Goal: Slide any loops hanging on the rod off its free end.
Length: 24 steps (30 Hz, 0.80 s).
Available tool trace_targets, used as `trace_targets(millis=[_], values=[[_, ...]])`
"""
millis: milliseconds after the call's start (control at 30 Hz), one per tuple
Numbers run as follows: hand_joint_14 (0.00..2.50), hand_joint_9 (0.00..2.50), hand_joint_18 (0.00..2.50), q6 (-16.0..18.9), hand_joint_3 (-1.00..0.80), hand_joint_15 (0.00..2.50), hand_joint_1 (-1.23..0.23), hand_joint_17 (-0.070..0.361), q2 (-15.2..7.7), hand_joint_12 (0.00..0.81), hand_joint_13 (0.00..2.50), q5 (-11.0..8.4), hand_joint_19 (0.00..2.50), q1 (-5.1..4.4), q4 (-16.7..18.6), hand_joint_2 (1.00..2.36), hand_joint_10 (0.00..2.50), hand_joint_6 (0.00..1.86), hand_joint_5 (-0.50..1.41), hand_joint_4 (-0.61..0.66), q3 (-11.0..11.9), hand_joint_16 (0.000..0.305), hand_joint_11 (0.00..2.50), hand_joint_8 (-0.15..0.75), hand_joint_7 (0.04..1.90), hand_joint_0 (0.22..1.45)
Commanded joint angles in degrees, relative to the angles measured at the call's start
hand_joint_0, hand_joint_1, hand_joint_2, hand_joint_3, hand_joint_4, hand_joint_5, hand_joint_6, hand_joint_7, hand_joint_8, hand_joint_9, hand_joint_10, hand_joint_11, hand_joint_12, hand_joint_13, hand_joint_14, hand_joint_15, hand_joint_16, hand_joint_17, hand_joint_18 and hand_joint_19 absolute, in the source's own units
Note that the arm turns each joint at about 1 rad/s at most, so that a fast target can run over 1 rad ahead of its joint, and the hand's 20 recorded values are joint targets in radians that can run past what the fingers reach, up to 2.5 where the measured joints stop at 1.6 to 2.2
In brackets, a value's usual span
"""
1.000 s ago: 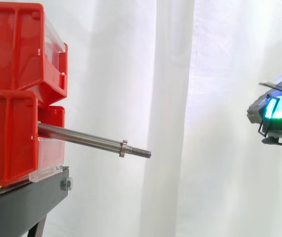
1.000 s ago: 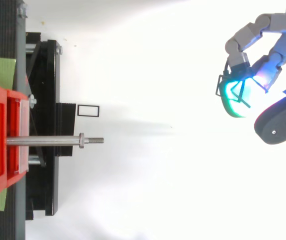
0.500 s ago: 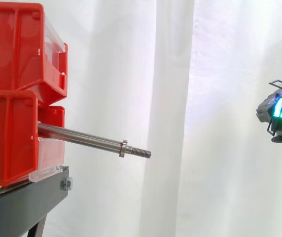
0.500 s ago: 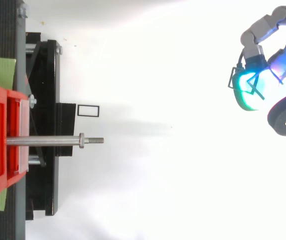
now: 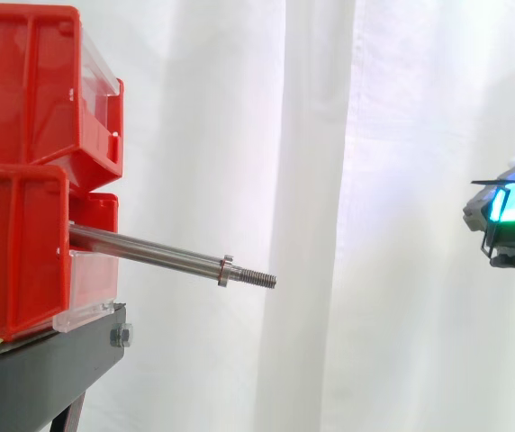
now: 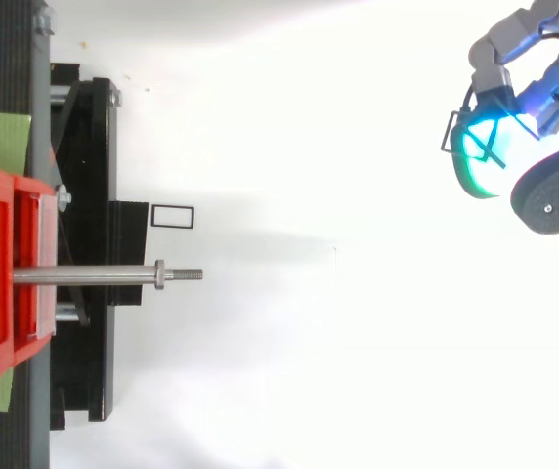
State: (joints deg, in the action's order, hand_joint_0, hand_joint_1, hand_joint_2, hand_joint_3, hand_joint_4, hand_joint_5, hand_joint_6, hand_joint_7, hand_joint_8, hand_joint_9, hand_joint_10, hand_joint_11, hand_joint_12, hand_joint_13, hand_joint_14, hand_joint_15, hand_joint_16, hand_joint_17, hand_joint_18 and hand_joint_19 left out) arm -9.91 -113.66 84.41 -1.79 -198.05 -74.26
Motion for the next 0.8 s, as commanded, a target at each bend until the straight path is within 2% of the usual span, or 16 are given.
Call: trace_targets(millis=[0,233,300,333,400,700,767], values=[[0.01,0.85,0.79,0.86,-0.35,0.14,-0.65,0.107,0.02,0.263,0.80,0.05,0.33,0.03,0.03,1.01,0.02,0.80,-0.24,0.13,-0.45,0.047,0.54,0.268,1.26,0.62],[0.01,0.89,0.79,0.86,-0.35,0.14,-0.65,0.107,0.02,0.262,0.82,-0.04,0.34,-0.06,0.12,1.01,0.02,0.80,-0.24,0.13,-0.45,0.047,0.56,0.267,1.26,0.63],[0.01,1.00,0.79,0.86,-0.35,0.15,-0.65,0.107,0.02,0.261,0.83,-0.13,0.33,-0.06,0.38,1.01,0.02,0.80,-0.24,0.13,-0.45,0.047,0.66,0.274,1.26,0.62],[0.01,1.09,0.80,0.86,-0.35,0.17,-0.65,0.106,0.02,0.265,0.85,-0.13,0.33,-0.06,0.38,1.01,0.02,0.80,-0.24,0.13,-0.45,0.047,0.84,0.284,1.27,0.62],[0.01,1.12,0.80,1.04,-0.35,0.17,-0.65,0.106,0.02,0.267,0.85,-0.22,0.33,-0.06,0.38,1.01,0.02,0.80,-0.24,0.13,-0.45,0.047,0.92,0.284,1.26,0.63],[0.01,0.98,0.81,2.53,-0.36,0.15,-0.65,0.107,0.02,0.263,0.84,-0.22,0.32,-0.06,-0.59,1.01,0.02,0.80,-0.24,0.13,-0.45,0.047,0.69,0.277,1.27,0.63],[0.01,0.90,0.81,2.53,-0.36,0.13,-0.65,0.107,0.02,0.260,0.84,-0.13,0.32,-0.06,-0.59,1.01,0.02,0.80,-0.23,0.13,-0.45,0.047,0.57,0.279,1.27,0.63]])
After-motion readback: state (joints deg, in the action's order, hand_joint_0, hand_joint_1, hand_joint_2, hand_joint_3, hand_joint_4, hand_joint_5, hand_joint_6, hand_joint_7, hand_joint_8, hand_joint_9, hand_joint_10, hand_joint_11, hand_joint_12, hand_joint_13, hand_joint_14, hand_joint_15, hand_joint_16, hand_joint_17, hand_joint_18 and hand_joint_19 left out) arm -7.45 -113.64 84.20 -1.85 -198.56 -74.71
